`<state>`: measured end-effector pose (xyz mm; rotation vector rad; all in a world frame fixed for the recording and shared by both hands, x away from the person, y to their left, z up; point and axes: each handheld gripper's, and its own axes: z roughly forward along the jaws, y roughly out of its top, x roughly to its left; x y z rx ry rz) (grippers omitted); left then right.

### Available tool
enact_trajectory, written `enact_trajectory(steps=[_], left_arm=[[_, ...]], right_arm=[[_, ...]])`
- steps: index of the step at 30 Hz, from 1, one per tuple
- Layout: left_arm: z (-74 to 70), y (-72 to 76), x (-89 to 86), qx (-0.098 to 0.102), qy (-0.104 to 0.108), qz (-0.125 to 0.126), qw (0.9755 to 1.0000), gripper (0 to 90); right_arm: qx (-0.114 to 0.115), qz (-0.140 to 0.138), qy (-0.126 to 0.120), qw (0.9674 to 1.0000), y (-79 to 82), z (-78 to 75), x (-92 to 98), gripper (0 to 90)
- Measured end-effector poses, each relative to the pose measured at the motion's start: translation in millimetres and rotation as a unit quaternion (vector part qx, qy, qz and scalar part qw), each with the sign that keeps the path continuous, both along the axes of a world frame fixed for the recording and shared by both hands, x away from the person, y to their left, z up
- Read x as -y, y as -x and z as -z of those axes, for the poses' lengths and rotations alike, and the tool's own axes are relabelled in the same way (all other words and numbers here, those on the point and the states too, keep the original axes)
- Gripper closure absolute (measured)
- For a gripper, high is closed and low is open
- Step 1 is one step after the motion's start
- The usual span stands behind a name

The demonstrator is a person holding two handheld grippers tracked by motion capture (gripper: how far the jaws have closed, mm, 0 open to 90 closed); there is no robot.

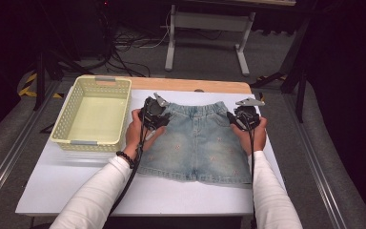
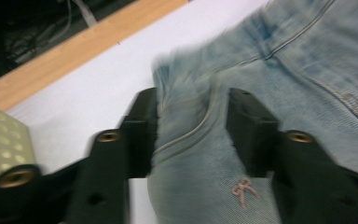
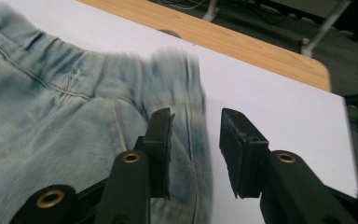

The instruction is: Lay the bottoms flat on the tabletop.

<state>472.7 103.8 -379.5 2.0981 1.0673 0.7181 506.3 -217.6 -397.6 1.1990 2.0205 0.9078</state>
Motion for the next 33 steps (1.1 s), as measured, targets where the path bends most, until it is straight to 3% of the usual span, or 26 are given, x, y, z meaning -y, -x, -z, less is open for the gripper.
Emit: enact_trajectory(steps=[4, 7, 9, 11, 13, 17, 19, 22, 23, 25, 29, 32, 33], left_arm=[[-2.6, 21.0, 3.4, 0.011, 0.009, 0.037, 0.9992, 50.5], [1.1, 43.9, 7.7, 0.02, 0.011, 0.079, 0.9966, 49.2], [8.9, 61.4, 10.7, 0.023, 0.008, 0.123, 0.9921, 48.1], [18.7, 76.4, 12.0, 0.019, 0.001, 0.146, 0.9891, 46.8], [26.9, 88.8, 9.9, 0.016, -0.004, 0.177, 0.9841, 42.7], [46.3, 110.6, 1.1, 0.01, -0.032, 0.201, 0.9791, 35.7], [53.5, 115.4, -5.6, -0.002, -0.028, 0.207, 0.9779, 33.4], [64.5, 120.4, -15.1, -0.017, -0.029, 0.218, 0.9755, 30.2], [67.6, 120.8, -18.2, -0.023, -0.032, 0.223, 0.974, 29.8], [70.3, 121.3, -21.5, -0.03, -0.032, 0.221, 0.9742, 27.8], [74.1, 120.7, -23.2, -0.032, -0.046, 0.228, 0.972, 27.3], [77.7, 118.4, -23.4, -0.041, -0.043, 0.235, 0.9701, 29.3], [78.2, 116.9, -24.8, -0.046, -0.032, 0.236, 0.97, 30.2]], right_arm=[[0.009, -0.001, -0.046, 0.9989, 15.3, -6.6, 8.1, 59.2], [0.011, -0.012, -0.057, 0.9983, 34.1, -5.3, 12.9, 58.0], [0.003, -0.025, -0.056, 0.9981, 47.1, -0.2, 17.0, 55.6], [-0.005, -0.027, -0.056, 0.9981, 56.2, 4.5, 20.0, 53.8], [-0.014, -0.029, -0.062, 0.9975, 67.5, 11.5, 23.8, 52.5], [-0.027, -0.03, -0.04, 0.9984, 82.0, 23.1, 25.6, 49.2], [-0.035, -0.027, -0.04, 0.9982, 88.8, 28.8, 28.8, 48.2], [-0.053, -0.005, -0.071, 0.996, 98.6, 38.6, 38.0, 45.6], [-0.057, 0.0, -0.067, 0.9961, 101.1, 41.2, 39.2, 44.6], [-0.063, 0.012, -0.046, 0.9969, 108.4, 48.2, 42.2, 43.5], [-0.075, 0.028, -0.062, 0.9948, 118.3, 54.9, 51.2, 41.7], [-0.085, 0.035, -0.065, 0.9936, 122.6, 57.3, 55.0, 40.4], [-0.09, 0.037, -0.065, 0.9931, 123.3, 58.3, 55.6, 40.1]])
